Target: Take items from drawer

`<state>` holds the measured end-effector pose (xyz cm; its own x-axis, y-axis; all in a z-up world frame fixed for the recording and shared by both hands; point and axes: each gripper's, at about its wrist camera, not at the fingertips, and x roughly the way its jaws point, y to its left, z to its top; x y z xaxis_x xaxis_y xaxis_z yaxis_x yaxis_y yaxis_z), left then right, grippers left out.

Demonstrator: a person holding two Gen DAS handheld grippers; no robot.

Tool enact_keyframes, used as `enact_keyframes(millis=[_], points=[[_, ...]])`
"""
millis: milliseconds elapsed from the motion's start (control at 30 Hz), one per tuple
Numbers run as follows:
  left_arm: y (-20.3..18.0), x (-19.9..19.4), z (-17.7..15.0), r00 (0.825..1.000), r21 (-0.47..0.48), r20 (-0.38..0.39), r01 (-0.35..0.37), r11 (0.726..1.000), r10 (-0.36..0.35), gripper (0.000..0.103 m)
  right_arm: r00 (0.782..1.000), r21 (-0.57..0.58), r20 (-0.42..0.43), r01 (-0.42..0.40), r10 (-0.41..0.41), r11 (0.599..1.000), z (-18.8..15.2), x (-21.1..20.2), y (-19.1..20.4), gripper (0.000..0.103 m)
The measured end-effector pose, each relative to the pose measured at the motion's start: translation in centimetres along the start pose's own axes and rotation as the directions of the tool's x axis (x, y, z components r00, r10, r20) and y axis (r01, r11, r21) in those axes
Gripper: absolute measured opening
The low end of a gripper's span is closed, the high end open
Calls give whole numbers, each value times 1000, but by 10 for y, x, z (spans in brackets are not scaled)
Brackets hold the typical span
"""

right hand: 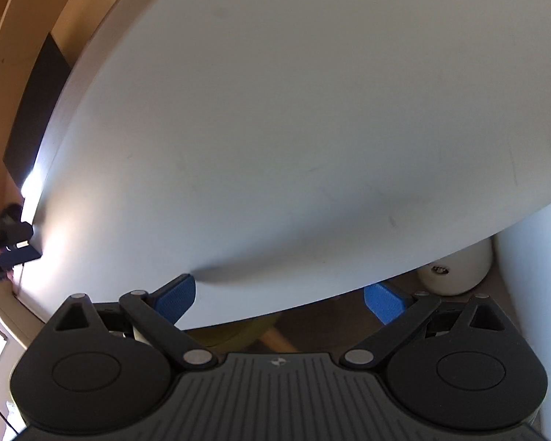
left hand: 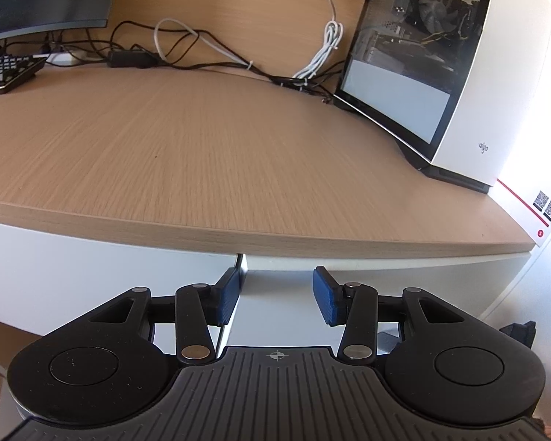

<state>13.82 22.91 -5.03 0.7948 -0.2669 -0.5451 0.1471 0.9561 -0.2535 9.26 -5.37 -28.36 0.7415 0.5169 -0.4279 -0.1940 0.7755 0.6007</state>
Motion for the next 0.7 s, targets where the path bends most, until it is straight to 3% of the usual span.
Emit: enact_keyframes(millis=[167,333,467,500,567,700], points=[[3,-1,-3,1000,7,21,8,1000,-8,47,994,3,18,-106,106,994,-6,12,-11,102],[-2,-1,-6,999,45,34,-5,999,3,47,971,85,3,-237,238,968,-11,16,-17,102],[-1,-1,-5,1000,62,28,7,998,-9,47,962,-38,-57,-270,268,962,-23,12,0,102],[-1,-1,-5,1000,64,28,8,998,-10,47,954,-84,-71,-297,291,951,-26,10,7,98],[-2,-1,-6,999,66,31,7,998,-9,47,933,-223,-4,-351,359,909,-19,3,26,93],[-1,-1,-7,999,42,38,-1,999,-1,44,934,-135,-63,-356,351,925,-10,13,30,94]])
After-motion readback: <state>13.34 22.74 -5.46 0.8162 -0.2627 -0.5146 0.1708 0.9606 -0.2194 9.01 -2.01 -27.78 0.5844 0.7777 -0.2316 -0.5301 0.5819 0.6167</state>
